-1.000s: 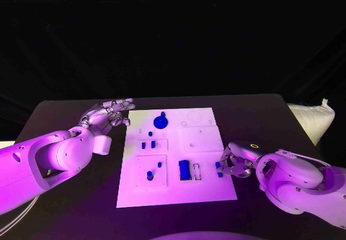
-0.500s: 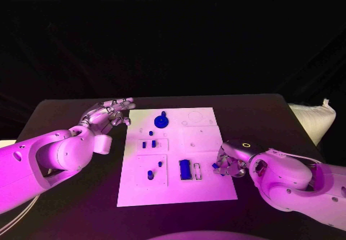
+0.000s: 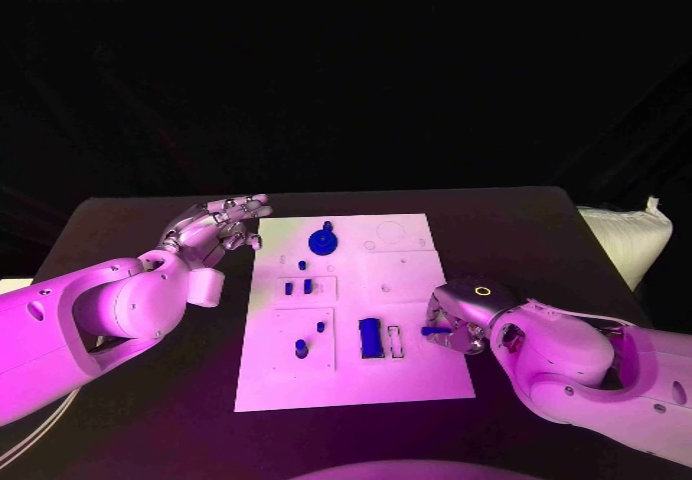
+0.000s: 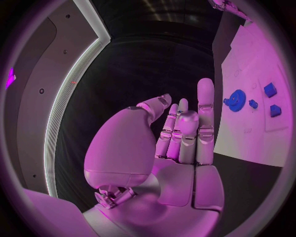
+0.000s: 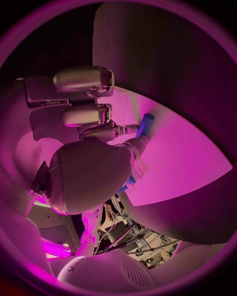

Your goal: Assemble the parts on the task board

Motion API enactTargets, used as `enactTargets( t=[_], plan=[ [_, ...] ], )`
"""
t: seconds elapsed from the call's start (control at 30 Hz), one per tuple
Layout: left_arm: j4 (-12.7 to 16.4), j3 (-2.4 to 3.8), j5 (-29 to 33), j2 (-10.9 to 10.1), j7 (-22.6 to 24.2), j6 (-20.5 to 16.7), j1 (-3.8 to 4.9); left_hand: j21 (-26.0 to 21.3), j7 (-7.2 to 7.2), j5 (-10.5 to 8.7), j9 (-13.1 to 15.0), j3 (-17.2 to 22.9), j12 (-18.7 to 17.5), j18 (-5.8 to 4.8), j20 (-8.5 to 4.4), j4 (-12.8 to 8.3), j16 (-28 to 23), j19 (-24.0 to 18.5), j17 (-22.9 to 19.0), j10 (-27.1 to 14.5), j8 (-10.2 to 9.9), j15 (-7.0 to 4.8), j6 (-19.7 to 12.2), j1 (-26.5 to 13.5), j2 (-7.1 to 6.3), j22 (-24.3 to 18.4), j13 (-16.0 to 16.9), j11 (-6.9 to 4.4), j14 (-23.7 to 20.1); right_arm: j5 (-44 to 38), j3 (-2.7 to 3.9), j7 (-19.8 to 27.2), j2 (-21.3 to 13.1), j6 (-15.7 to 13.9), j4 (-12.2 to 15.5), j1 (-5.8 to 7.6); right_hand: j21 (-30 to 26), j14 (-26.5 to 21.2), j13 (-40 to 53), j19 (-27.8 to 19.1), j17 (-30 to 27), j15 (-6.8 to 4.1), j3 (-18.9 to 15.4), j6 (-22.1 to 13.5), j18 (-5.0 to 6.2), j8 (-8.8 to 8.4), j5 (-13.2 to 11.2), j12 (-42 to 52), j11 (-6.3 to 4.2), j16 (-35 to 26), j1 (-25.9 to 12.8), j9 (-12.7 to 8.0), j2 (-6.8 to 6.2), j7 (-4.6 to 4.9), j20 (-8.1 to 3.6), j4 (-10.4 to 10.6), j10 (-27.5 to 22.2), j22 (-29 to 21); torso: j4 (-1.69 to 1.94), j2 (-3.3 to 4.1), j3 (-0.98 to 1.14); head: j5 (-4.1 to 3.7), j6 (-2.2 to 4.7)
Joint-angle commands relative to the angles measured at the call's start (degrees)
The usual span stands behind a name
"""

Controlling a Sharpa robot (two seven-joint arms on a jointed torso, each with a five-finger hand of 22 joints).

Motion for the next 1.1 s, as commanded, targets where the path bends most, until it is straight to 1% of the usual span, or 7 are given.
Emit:
enactTargets(
  t=[0.03, 0.13, 0.23, 0.47, 0.77, 0.83, 1.1],
  plan=[
    [0.14, 0.02, -0.49, 0.04, 0.21, 1.13, 0.02, -0.30, 0.00, 0.03, 0.04, -0.14, 0.37, 0.66, -0.04, -0.07, 0.40, -0.50, -0.11, -0.52, 0.33, 0.05, -0.54, -0.38, 0.12, -0.09, -0.02, -0.09, -0.55, -1.20, -0.77, -1.14, -0.03, 5.79, -1.15, -0.90, 0.46, 5.55, 6.10, 3.75, 13.09, -0.30, 1.10, 0.75, -0.35, 0.62, 0.64, 0.70, -0.35, 0.31, 2.70, 0.57, 2.31, -0.02, -0.55, -1.54, 1.26, 10.37, 0.02, -0.02, 0.02, -0.01, -0.06],
    [0.16, 0.02, -0.51, 0.03, 0.18, 1.15, 0.02, -0.30, -0.02, 0.04, 0.05, -0.11, 0.41, 0.67, -0.03, -0.10, 0.40, -0.51, -0.14, -0.55, 0.37, 0.05, -0.52, -0.35, 0.15, -0.09, -0.02, -0.09, -0.57, -1.28, -0.77, -1.18, 0.00, 5.39, -1.13, -0.91, 0.57, 5.57, 6.41, 3.81, 13.19, -0.30, 1.64, 0.84, -0.38, 0.75, 0.88, 1.26, -0.34, 0.38, 2.54, 0.73, 2.63, -0.02, -0.58, -2.23, 1.46, 10.49, 0.01, -0.02, 0.02, 0.00, -0.06],
    [0.17, 0.02, -0.53, 0.02, 0.12, 1.18, 0.02, -0.30, -0.02, 0.04, 0.05, -0.11, 0.41, 0.67, -0.03, -0.10, 0.40, -0.51, -0.14, -0.55, 0.37, 0.05, -0.52, -0.35, 0.15, -0.09, -0.02, -0.09, -0.57, -0.95, -0.77, -1.21, 0.03, 3.77, -1.06, -0.91, 0.68, 5.61, 6.72, 3.88, 13.36, -0.27, 1.60, 0.61, -0.42, 0.71, 0.30, 1.81, -0.36, 0.49, 0.00, 0.84, 2.90, -0.11, -0.56, -1.63, 1.74, 10.63, -0.02, 0.01, 0.02, 0.00, -0.02],
    [0.24, 0.02, -0.63, -0.04, 0.04, 1.23, 0.02, -0.30, -0.03, 0.05, 0.06, -0.07, 0.46, 0.67, -0.04, -0.15, 0.40, -0.52, -0.18, -0.61, 0.43, 0.04, -0.47, -0.29, 0.19, -0.09, -0.03, -0.10, -0.59, 3.32, -0.69, -1.19, -0.30, -4.48, 0.11, -0.89, 0.97, 5.70, 7.00, 4.05, 13.72, -0.33, 1.13, 0.56, -0.50, 0.66, -0.30, 2.18, -0.43, 0.74, -4.62, 0.90, 2.72, -0.19, -0.60, 0.41, 2.00, 10.95, 0.02, 0.00, 0.04, -0.06, 0.01],
    [0.31, 0.02, -0.71, -0.07, 0.02, 1.28, 0.02, -0.30, -0.03, 0.05, 0.06, -0.07, 0.46, 0.67, -0.04, -0.15, 0.40, -0.52, -0.18, -0.61, 0.43, 0.04, -0.47, -0.29, 0.19, -0.09, -0.03, -0.10, -0.59, 10.54, -0.33, -1.26, -0.90, -13.09, 2.04, -0.47, 1.16, 5.76, 7.28, 4.17, 14.03, -0.41, 1.03, 0.75, -0.56, 0.70, 0.30, 2.61, -0.50, 0.95, -6.50, 0.96, 2.19, -0.28, -0.67, 1.21, 2.21, 11.15, 0.05, 0.01, -0.04, -0.11, 0.01],
    [0.32, 0.02, -0.71, -0.08, 0.03, 1.30, 0.02, -0.30, -0.03, 0.05, 0.06, -0.07, 0.46, 0.67, -0.04, -0.15, 0.40, -0.52, -0.18, -0.61, 0.43, 0.04, -0.47, -0.29, 0.19, -0.09, -0.03, -0.10, -0.59, 13.04, -0.29, -1.29, -0.90, -14.30, 2.43, -0.38, 1.22, 5.78, 7.40, 4.20, 14.11, -0.42, 0.95, 0.82, -0.57, 0.73, 0.46, 2.79, -0.51, 1.01, -7.01, 0.98, 2.06, -0.29, -0.69, 1.44, 2.29, 11.21, 0.02, 0.01, -0.01, -0.09, -0.07],
    [0.47, 0.02, -0.72, -0.13, 0.05, 1.30, 0.02, -0.30, -0.03, 0.05, 0.06, -0.07, 0.46, 0.67, -0.04, -0.15, 0.40, -0.52, -0.18, -0.61, 0.43, 0.04, -0.47, -0.29, 0.19, -0.09, -0.03, -0.10, -0.59, 19.40, -0.26, -1.38, -0.28, -14.84, 2.69, -0.29, 1.43, 5.84, 7.84, 4.32, 14.38, -0.49, 0.39, 1.00, -0.63, 0.79, 3.27, 3.51, -0.58, 1.19, -8.33, 1.07, 1.53, -0.37, -0.76, 1.78, 2.55, 11.45, 0.00, 0.02, -0.07, -0.08, -0.29]
  ],
)
